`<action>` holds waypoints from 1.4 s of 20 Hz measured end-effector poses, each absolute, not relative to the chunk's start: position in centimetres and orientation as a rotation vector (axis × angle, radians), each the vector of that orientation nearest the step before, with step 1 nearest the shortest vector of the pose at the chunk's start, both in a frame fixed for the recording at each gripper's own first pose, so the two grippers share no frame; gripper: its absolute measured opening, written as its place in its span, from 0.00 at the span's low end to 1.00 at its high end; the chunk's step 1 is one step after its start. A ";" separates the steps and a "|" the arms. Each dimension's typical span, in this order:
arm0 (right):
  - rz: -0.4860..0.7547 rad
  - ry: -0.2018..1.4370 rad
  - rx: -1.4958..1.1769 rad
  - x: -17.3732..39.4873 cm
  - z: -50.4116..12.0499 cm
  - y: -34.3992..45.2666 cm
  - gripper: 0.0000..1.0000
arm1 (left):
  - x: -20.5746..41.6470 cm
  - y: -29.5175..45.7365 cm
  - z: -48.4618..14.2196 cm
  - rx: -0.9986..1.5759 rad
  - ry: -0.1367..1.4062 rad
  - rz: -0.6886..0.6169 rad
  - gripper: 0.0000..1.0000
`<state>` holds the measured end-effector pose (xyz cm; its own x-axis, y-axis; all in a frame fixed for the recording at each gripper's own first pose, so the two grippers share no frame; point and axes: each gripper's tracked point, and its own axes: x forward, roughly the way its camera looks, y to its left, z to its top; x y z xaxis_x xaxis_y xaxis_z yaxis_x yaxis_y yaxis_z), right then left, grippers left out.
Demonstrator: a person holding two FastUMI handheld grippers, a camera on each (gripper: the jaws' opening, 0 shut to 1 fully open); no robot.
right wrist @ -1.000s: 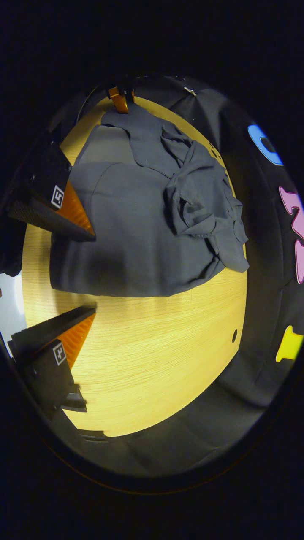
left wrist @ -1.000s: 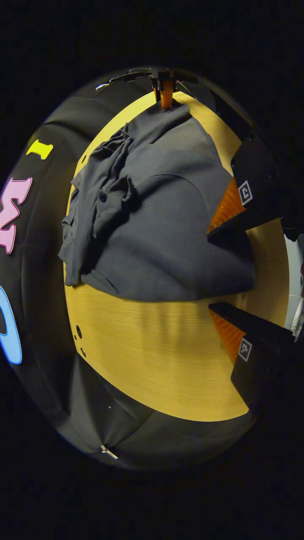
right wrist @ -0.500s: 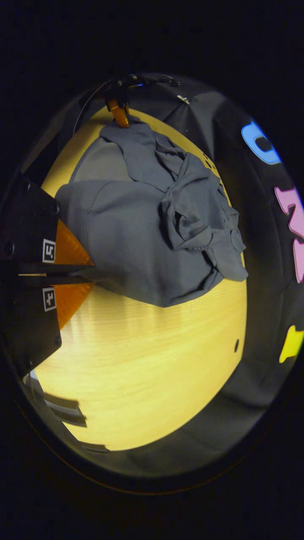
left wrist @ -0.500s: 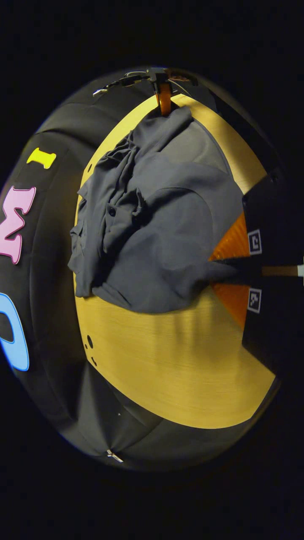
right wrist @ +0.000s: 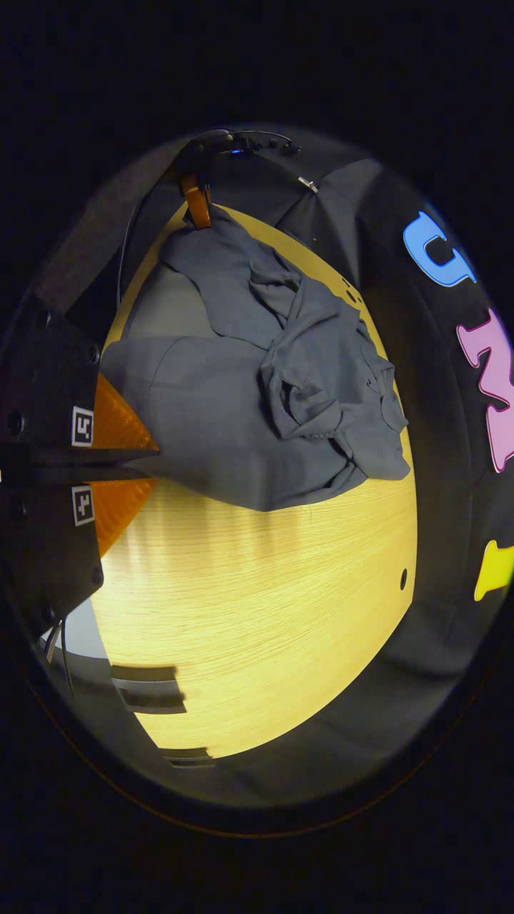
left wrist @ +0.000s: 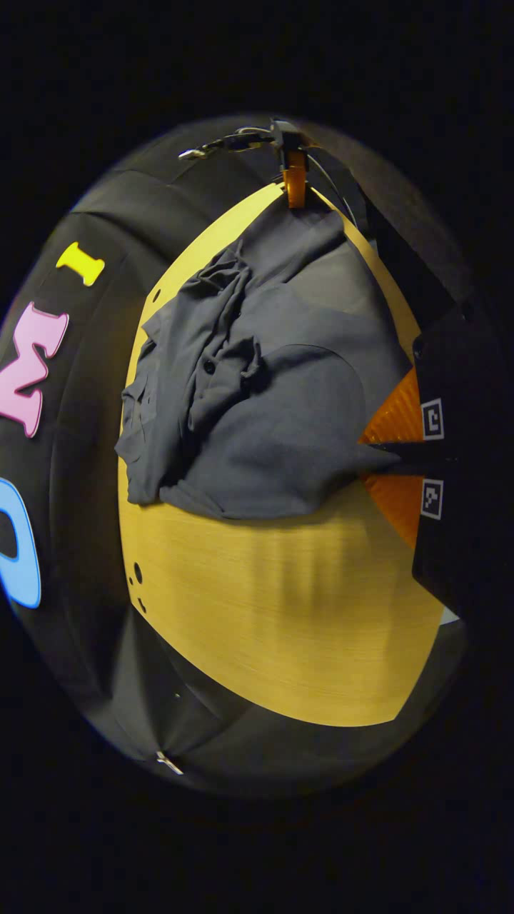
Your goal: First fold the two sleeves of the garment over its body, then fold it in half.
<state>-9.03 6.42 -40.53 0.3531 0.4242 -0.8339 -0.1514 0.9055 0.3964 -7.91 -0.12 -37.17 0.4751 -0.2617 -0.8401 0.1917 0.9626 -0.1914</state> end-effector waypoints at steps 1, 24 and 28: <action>0.376 1.143 0.301 -9.3 -39.6 6.4 0.05 | -7.8 0.1 -36.2 -0.073 1.031 -0.282 0.06; 0.316 0.605 0.473 17.1 -24.0 5.7 0.05 | 16.6 0.7 -19.9 -0.201 0.590 -0.245 0.05; 0.317 0.594 0.429 20.8 -24.7 6.7 0.05 | 20.5 0.5 -20.5 -0.219 0.582 -0.233 0.05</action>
<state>20.84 6.69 -24.69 0.7849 0.4051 -0.4689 -0.1636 0.8653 0.4737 20.51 0.47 -20.53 0.8108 -0.2779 -0.5152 0.1550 0.9506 -0.2689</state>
